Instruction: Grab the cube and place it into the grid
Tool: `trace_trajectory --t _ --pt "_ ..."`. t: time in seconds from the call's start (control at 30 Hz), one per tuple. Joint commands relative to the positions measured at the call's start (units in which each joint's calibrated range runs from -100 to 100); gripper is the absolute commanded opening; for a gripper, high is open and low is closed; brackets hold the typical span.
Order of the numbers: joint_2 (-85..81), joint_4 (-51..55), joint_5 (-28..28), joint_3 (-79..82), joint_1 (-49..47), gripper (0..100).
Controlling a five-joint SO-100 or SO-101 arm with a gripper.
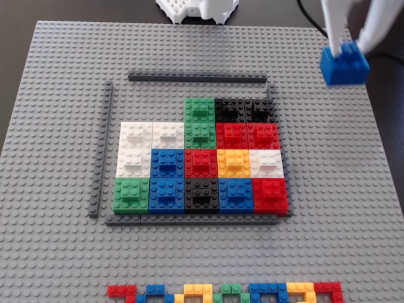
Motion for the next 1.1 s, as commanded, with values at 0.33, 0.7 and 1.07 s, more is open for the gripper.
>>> trace_trajectory --t 0.33,0.7,1.07 --pt "-35.4 -3.1 11.5 31.1 21.0 3" --pt "-40.8 -11.4 19.2 55.7 36.9 4" --pt "-29.1 -15.7 20.3 58.1 37.7 5"
